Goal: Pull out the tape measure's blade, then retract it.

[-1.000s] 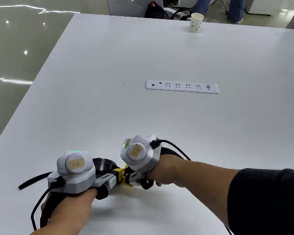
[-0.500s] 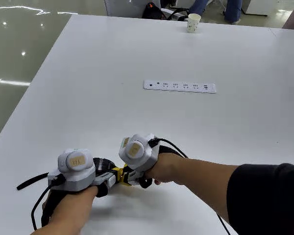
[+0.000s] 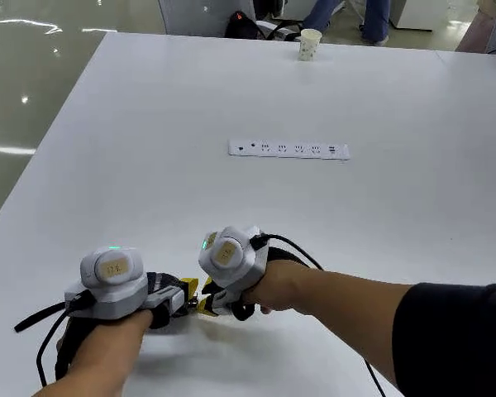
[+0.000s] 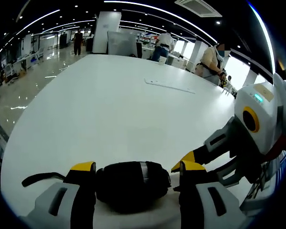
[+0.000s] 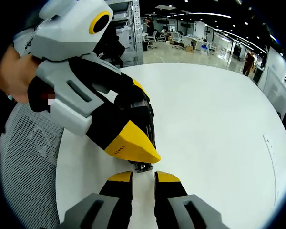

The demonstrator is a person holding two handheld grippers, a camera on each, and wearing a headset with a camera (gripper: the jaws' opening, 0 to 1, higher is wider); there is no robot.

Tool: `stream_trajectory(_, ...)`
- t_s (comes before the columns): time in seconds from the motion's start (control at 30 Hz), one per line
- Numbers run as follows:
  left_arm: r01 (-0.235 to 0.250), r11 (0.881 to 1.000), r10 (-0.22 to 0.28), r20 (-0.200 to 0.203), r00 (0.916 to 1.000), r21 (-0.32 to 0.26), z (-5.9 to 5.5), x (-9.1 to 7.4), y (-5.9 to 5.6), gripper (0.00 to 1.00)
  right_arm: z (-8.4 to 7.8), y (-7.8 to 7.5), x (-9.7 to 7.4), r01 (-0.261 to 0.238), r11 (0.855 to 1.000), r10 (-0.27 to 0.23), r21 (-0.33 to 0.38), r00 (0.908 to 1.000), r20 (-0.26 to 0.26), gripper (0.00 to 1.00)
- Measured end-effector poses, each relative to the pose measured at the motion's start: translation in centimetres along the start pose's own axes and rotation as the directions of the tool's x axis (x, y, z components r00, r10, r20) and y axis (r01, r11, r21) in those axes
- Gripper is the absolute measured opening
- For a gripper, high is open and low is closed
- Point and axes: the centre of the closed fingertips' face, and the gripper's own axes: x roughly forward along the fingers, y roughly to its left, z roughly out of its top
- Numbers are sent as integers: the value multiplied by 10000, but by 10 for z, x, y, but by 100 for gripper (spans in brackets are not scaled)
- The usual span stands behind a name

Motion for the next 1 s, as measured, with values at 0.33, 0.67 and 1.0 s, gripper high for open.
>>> stream_trajectory(0.33,899,9946,-895,-93,9959,525,0,-4,-13,79,-28,-4,-27,502,9953,-536,831,9978,396,21)
stream_trajectory(0.67,2044,9596,-1984,-497,9789,1933,-10,-12,-23,99,-56,-3,-63,1042,9803,-1178,1679,9904,730,29)
stream_trajectory(1.0,2669,9149,-2396,-1246,9628,3028,-27,-22,-10,99,-88,-1,-88,1529,9588,-1772,2394,9806,833,36)
